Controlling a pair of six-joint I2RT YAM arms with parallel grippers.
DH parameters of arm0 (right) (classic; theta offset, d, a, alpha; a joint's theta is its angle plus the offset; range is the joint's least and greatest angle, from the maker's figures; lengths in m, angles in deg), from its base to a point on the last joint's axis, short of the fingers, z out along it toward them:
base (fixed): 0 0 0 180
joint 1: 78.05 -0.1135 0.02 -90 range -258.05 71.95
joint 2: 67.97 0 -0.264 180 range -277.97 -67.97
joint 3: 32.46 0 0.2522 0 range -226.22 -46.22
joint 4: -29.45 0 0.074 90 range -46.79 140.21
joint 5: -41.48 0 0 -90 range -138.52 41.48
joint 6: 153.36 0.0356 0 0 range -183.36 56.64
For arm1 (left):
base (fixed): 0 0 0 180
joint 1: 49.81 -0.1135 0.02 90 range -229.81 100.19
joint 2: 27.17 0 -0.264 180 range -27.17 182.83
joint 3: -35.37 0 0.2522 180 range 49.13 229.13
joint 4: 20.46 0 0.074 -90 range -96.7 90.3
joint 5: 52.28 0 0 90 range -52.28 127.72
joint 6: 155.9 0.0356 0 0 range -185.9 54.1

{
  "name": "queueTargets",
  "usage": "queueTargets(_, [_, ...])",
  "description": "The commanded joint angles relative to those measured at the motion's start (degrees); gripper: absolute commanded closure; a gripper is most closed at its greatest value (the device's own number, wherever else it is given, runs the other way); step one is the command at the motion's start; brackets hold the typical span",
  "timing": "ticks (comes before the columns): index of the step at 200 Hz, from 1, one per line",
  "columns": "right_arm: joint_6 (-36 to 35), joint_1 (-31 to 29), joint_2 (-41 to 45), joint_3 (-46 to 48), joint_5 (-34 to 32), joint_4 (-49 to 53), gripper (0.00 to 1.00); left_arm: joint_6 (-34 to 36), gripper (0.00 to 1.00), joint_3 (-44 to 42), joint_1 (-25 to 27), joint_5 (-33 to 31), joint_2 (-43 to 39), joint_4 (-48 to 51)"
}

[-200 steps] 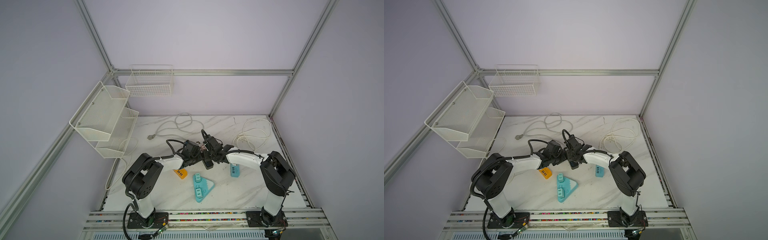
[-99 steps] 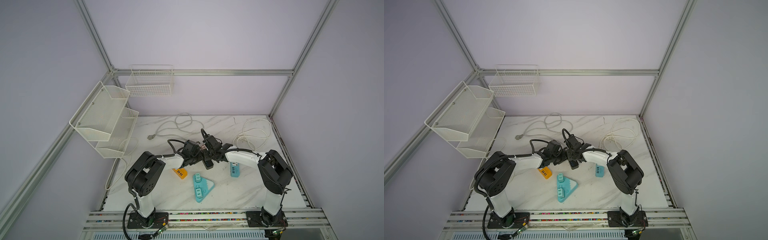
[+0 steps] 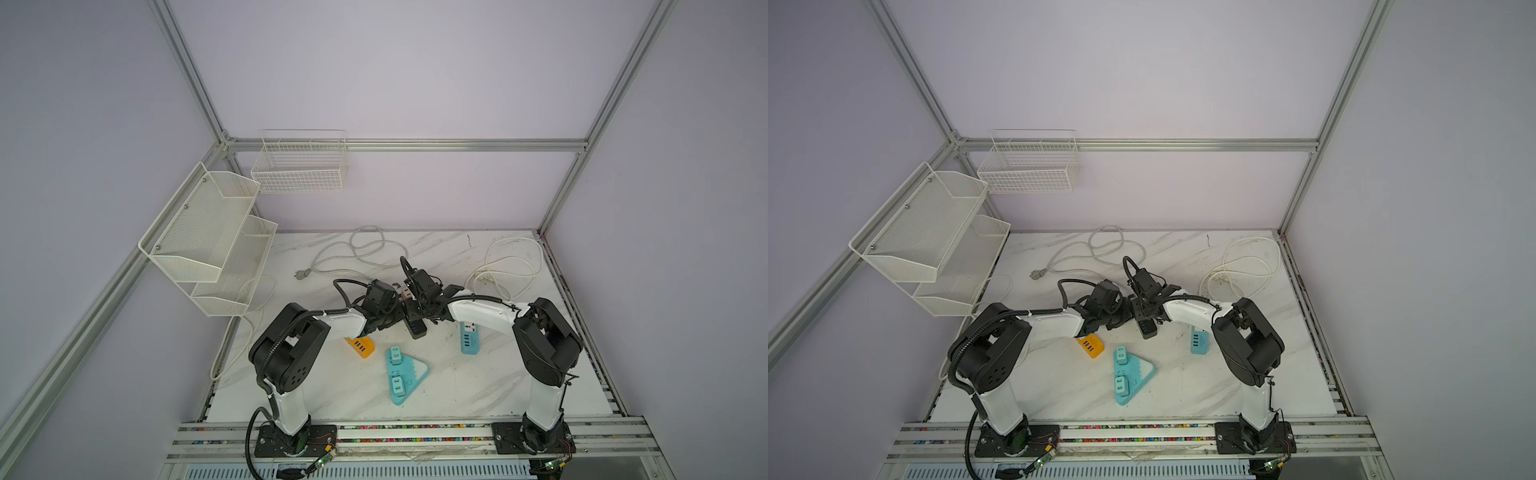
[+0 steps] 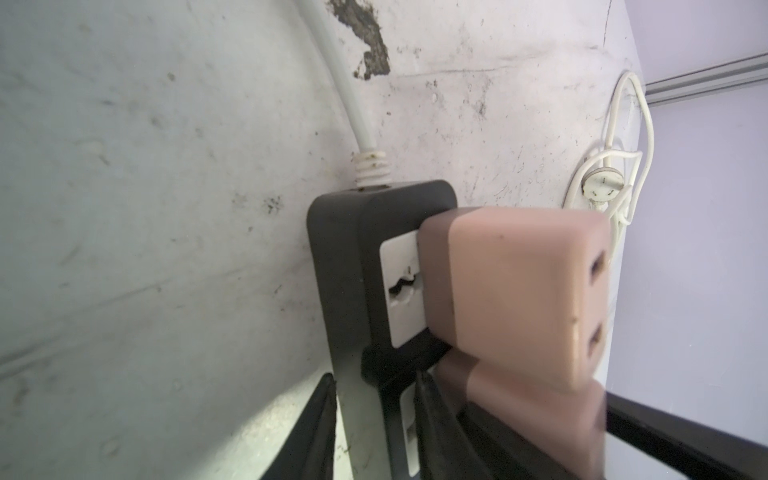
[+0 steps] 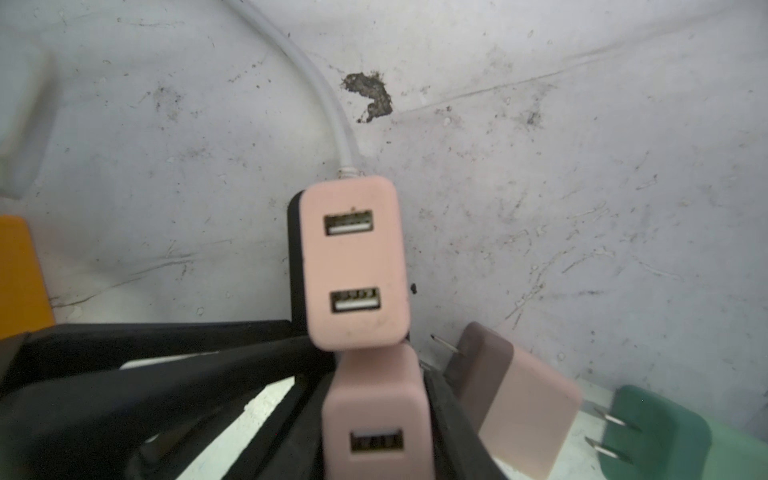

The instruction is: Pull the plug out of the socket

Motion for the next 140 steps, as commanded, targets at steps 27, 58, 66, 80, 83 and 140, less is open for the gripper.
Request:
queueTargets(27, [-1.5, -0.3, -0.8, -1.1, 0.1, 1.5, 0.7, -0.9, 0.7, -3.3, 0.5, -0.4, -0.6, 2.4])
queueTargets(58, [-1.4, -0.2, 0.7, -0.7, -0.5, 0.6, 0.73, -1.4, 0.7, -4.4, 0.8, -1.1, -1.1, 2.0])
queueTargets(66, [-1.4, -0.2, 1.0, -1.2, -1.9, 1.3, 0.74, -1.5, 0.7, -4.7, 1.1, -0.8, -1.2, 1.7])
queueTargets(80, [-2.1, -0.2, 1.4, -1.6, -3.0, 1.6, 0.74, -1.6, 0.7, -5.2, 1.4, -1.3, -1.4, 1.6])
queueTargets(83, [-2.3, -0.2, 1.4, -1.6, -2.9, 1.7, 0.75, -1.7, 0.7, -5.3, 1.4, -1.4, -1.4, 1.6])
queueTargets(140, [-2.2, -0.8, 1.4, -0.3, 2.3, -2.2, 0.79, -2.5, 0.7, -6.2, 1.6, -1.8, -0.2, 0.9])
